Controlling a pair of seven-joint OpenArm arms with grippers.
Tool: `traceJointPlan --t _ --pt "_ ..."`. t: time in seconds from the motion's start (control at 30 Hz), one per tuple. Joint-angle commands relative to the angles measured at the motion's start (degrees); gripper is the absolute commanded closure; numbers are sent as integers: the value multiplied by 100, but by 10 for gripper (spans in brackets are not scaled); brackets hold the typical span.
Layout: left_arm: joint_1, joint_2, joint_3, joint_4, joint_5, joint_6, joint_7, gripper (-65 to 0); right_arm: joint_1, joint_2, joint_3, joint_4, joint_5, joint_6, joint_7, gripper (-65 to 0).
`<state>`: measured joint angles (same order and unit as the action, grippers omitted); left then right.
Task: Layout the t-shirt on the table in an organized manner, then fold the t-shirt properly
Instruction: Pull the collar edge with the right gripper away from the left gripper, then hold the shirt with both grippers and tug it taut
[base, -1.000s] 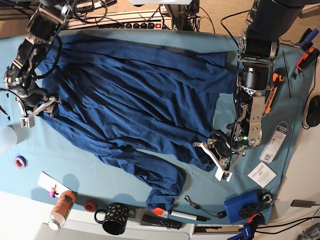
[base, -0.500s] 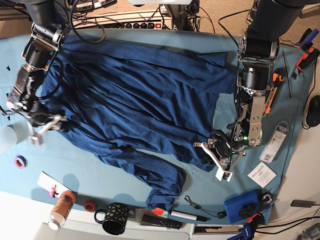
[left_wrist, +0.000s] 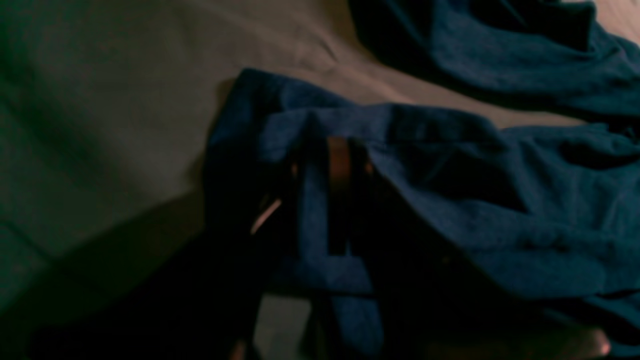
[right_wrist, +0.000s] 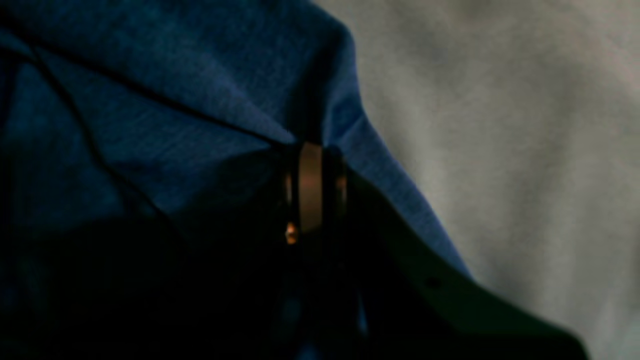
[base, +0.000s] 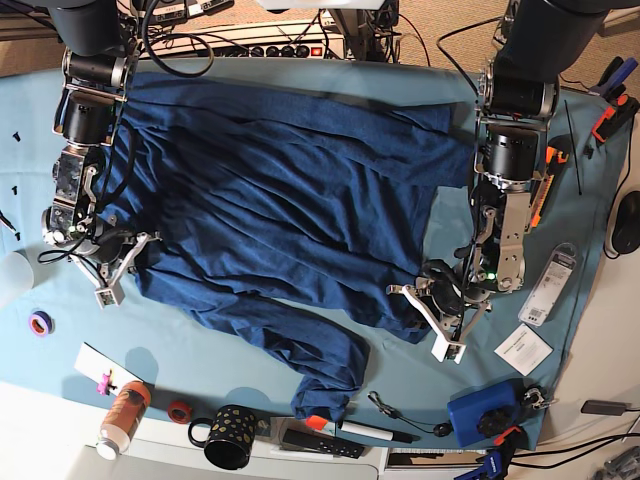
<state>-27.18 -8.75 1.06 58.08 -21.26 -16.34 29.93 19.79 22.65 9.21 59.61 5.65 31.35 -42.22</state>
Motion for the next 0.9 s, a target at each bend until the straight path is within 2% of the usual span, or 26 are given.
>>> traceJointPlan --t 0.0,0.17,0.47,0.57,0.6,0.7,0.73,0.87 --pt "-186 -15 -7 90 -61 -26 -144 -91 70 175 72 26 -251 -234 -48 0" --pt "-186 -17 -7 90 -61 -26 -142 -91 133 369 70 28 -442 -597 9 0" --pt "-186 -15 -7 90 -61 -26 -144 -91 188 481 70 37 -411 -584 114 0" --pt "-186 -15 -7 90 -61 -26 -144 -91 295 481 68 37 -391 -457 109 0" --pt "-184 -17 -7 90 -59 -24 -142 -91 339 483 68 37 -382 -380 109 -30" --pt "-184 -17 -7 90 -59 -26 -138 -91 485 483 68 37 -256 -232 105 -218" --pt "-184 -17 -7 90 -59 -26 -133 -91 531 483 68 37 -238 -232 114 -260" --pt "-184 -17 -7 90 -37 -26 -127 -91 702 487 70 37 -236 -334 98 -278"
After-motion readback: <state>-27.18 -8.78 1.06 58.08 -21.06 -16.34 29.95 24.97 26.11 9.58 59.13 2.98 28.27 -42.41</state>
